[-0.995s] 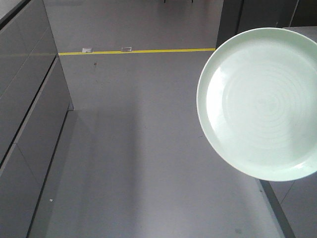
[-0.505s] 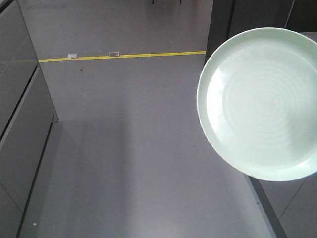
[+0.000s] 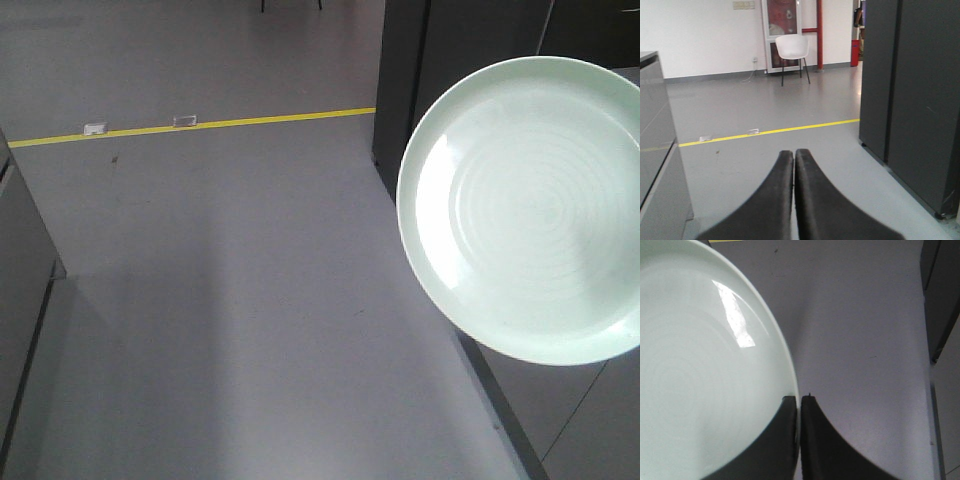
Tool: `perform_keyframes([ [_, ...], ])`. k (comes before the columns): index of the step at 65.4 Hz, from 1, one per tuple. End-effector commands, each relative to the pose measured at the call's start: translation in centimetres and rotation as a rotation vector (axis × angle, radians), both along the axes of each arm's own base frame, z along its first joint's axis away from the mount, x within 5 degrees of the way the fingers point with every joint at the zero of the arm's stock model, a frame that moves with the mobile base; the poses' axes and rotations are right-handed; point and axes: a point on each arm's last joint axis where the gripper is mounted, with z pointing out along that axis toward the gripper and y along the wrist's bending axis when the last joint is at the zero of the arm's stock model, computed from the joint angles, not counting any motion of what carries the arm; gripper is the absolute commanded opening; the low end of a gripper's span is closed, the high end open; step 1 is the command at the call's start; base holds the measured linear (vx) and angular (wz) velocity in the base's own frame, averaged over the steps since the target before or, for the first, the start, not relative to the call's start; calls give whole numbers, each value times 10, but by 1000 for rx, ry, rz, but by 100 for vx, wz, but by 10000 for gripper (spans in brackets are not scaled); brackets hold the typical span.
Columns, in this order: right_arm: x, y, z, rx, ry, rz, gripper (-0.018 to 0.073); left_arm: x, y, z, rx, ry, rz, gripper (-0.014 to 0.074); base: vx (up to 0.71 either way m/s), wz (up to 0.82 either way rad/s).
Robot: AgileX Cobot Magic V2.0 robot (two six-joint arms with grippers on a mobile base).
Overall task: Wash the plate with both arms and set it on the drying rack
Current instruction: 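Drive along the aisle carrying the plate in the right gripper, then turn and drive up to the stainless steel sink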
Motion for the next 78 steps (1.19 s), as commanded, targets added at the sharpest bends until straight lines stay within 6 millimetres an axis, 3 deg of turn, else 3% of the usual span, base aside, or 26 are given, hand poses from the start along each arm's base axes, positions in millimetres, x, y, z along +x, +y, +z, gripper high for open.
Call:
perform_keyframes([
  [1,-1,1,12,21,-81,-14,-6,0,-1,0,-17,-65,-13,-6,20,-26],
  [78,-1,1,12,21,-81,-14,-6,0,-1,0,-17,-65,-13,-6,14,-27],
])
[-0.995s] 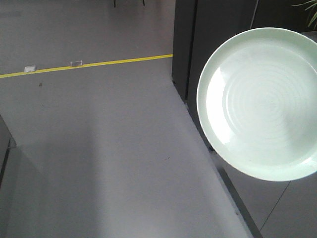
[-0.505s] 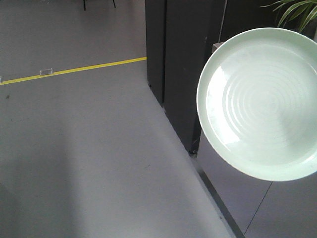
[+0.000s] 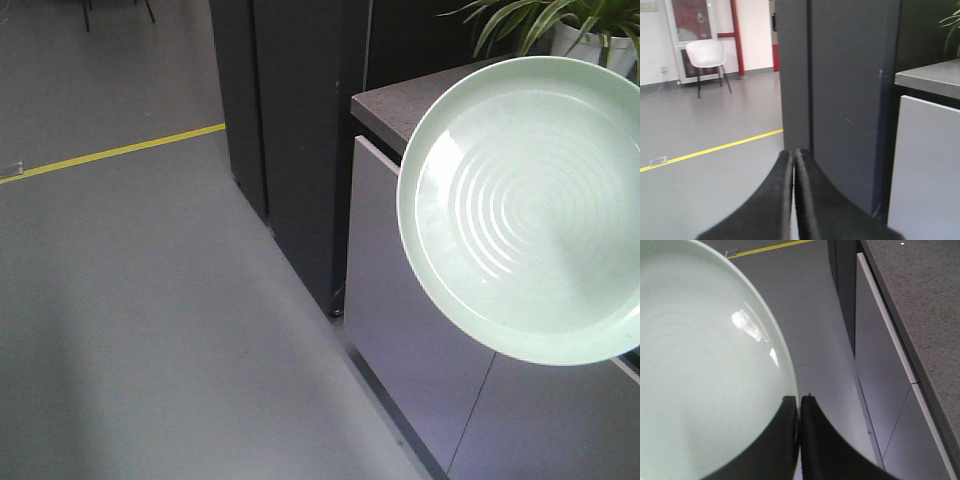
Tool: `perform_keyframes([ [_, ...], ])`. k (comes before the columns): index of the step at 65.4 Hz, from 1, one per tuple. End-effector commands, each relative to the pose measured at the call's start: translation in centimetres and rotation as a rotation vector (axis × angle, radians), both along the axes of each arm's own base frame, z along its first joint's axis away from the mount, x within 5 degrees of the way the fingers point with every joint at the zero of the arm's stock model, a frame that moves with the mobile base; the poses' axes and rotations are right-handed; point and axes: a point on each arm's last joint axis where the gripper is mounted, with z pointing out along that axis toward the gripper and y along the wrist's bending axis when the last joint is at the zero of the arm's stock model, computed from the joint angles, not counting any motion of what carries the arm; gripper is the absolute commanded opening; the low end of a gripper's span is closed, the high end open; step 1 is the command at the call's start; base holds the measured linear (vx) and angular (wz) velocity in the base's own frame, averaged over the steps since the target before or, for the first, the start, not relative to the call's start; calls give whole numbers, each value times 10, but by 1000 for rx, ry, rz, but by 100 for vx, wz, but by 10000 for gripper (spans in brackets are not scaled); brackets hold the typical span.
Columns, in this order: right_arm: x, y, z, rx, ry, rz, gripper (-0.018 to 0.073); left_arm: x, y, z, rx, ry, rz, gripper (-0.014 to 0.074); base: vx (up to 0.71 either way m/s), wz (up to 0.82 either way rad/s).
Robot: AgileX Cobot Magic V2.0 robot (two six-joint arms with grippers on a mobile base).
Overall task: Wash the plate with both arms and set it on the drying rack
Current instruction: 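Turn and drive up to the stainless steel sink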
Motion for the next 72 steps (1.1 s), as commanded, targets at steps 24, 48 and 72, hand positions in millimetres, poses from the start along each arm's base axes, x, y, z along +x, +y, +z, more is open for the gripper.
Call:
perform_keyframes([
  [24,-1,1,12,21,-81,-14,-6,0,-1,0,-17,-65,-13,-6,8,-32],
  [48,-1,1,12,21,-81,-14,-6,0,-1,0,-17,-65,-13,-6,8,-31],
  [72,-1,1,12,21,-80,-13,-6,0,-1,0,-17,-65,-13,-6,8,-30],
])
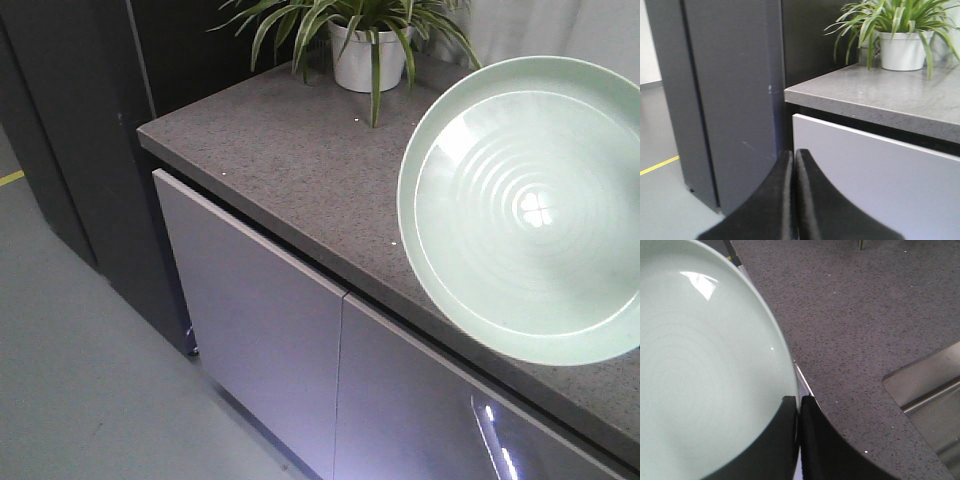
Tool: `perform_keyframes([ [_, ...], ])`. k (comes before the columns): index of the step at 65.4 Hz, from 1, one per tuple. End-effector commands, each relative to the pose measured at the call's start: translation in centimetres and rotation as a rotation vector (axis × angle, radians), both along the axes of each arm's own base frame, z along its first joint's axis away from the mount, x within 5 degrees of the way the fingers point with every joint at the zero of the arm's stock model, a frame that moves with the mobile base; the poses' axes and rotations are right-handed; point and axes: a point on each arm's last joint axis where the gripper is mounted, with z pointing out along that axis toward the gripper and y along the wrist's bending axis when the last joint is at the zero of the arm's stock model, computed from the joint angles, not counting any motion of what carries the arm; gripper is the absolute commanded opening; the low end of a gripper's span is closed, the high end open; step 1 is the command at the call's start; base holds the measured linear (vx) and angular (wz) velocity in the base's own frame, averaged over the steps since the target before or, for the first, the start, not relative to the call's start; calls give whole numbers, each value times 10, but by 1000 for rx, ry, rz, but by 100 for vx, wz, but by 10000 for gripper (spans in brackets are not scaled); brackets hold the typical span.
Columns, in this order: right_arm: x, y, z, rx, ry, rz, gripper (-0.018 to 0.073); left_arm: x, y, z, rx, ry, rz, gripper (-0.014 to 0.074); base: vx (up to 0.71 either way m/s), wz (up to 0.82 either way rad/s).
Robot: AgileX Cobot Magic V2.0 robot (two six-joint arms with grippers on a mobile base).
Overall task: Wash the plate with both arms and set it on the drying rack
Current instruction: 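Turn and drive up to the stainless steel sink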
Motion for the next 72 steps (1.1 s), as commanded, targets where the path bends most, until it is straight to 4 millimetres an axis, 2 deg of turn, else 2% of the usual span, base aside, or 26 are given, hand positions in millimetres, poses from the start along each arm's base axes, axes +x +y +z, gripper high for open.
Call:
perform_keyframes([
  [1,-1,1,12,21,-80,-13,-6,0,-1,0,-17,-65,-13,-6,8,-30],
  [72,-1,1,12,21,-81,-14,-6,0,-1,0,-17,-65,-13,-6,8,-31],
])
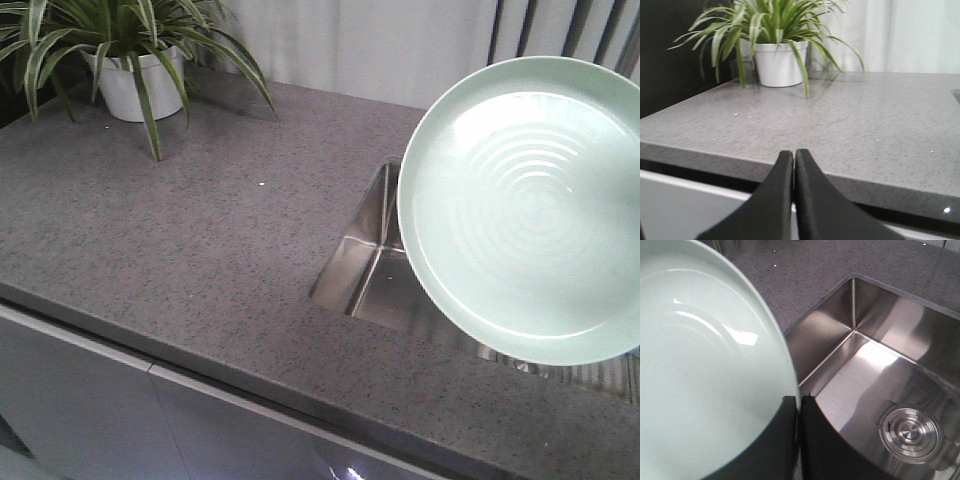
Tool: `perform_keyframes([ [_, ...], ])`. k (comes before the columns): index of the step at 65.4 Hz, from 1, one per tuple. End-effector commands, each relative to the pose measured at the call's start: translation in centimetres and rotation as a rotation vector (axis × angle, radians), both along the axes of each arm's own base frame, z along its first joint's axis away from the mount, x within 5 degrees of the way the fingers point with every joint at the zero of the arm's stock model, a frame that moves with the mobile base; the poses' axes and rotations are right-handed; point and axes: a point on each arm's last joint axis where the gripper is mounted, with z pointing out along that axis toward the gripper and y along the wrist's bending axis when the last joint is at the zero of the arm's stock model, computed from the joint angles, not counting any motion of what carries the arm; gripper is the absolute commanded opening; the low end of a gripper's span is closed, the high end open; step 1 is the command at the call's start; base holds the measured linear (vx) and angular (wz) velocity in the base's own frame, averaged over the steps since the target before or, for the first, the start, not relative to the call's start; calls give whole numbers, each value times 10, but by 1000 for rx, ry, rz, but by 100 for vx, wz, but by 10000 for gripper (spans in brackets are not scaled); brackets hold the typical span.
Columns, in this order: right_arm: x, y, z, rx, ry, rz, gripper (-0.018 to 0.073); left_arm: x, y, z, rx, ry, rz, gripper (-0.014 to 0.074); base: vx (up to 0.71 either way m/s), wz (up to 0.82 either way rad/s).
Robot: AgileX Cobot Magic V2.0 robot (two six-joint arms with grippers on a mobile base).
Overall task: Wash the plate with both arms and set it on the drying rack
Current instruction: 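Turn and drive up to the stainless steel sink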
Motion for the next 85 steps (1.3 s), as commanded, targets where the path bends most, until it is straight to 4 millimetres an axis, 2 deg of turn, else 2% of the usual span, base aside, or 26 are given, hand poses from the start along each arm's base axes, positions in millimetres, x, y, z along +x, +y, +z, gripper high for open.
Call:
perform_keyframes([
  [1,-1,1,12,21,-81,-14,-6,0,-1,0,-17,-65,-13,-6,6,-31],
  [50,-1,1,12,21,-80,-13,-6,0,-1,0,-17,-65,-13,-6,6,-31],
  [85,-1,1,12,21,-80,-13,-6,0,-1,0,-17,-65,-13,-6,4,-17],
])
